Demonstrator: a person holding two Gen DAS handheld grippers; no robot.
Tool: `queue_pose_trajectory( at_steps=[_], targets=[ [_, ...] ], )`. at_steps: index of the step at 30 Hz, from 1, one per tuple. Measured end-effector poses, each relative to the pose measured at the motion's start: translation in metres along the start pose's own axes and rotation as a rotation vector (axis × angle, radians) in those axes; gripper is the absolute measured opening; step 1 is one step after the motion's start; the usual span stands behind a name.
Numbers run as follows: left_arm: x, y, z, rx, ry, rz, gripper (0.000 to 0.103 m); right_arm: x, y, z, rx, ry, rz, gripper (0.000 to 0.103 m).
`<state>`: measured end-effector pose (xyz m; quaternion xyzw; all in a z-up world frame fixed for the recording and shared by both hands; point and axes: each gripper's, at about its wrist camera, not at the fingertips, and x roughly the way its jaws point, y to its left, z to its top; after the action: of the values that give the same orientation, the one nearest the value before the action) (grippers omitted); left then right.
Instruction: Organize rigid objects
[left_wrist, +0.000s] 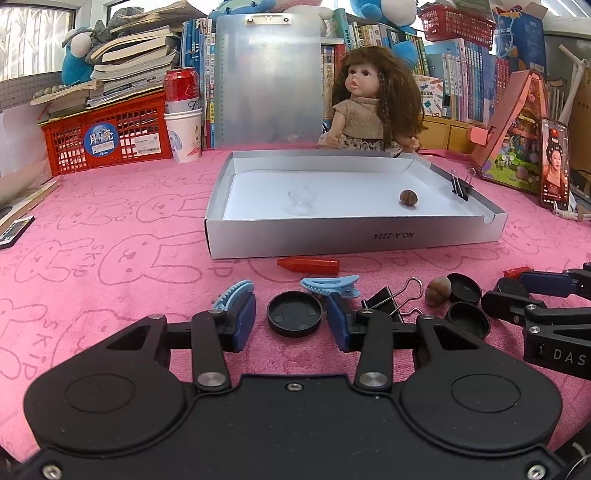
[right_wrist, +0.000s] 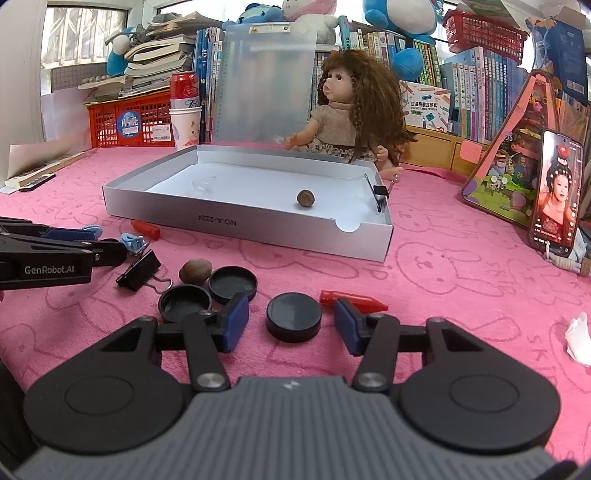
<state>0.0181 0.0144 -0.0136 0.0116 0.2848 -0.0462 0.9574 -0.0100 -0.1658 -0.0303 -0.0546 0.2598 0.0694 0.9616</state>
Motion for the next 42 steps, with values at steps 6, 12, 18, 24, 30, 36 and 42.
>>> queue_pose_trajectory(
  at_steps=[6, 12, 18, 24, 30, 36, 42],
  targets=[
    [0.002, -0.002, 0.001, 0.004, 0.001, 0.013, 0.041, 0.001, 0.0, 0.0, 0.0, 0.0, 0.0, 0.06],
    [0.0, -0.006, -0.001, -0.005, -0.01, 0.036, 0.041, 0.001, 0.002, -0.001, 0.009, -0.008, 0.0, 0.054],
    [0.0, -0.006, -0.001, -0.001, -0.011, 0.029, 0.034, 0.0, 0.005, -0.001, 0.003, -0.012, 0.001, 0.045],
    [0.0, -0.006, 0.003, -0.009, -0.004, 0.035, 0.03, -0.003, 0.003, 0.001, 0.018, -0.019, -0.019, 0.037],
    [-0.007, -0.006, 0.009, -0.007, -0.018, 0.027, 0.03, -0.009, 0.0, 0.007, 0.018, -0.035, -0.034, 0.037],
    [-0.017, -0.005, 0.022, -0.007, -0.037, 0.015, 0.03, -0.012, -0.003, 0.02, 0.028, -0.057, -0.045, 0.037],
    [-0.022, -0.006, 0.034, -0.012, -0.049, -0.004, 0.03, -0.009, -0.004, 0.032, 0.026, -0.067, -0.044, 0.037]
  ],
)
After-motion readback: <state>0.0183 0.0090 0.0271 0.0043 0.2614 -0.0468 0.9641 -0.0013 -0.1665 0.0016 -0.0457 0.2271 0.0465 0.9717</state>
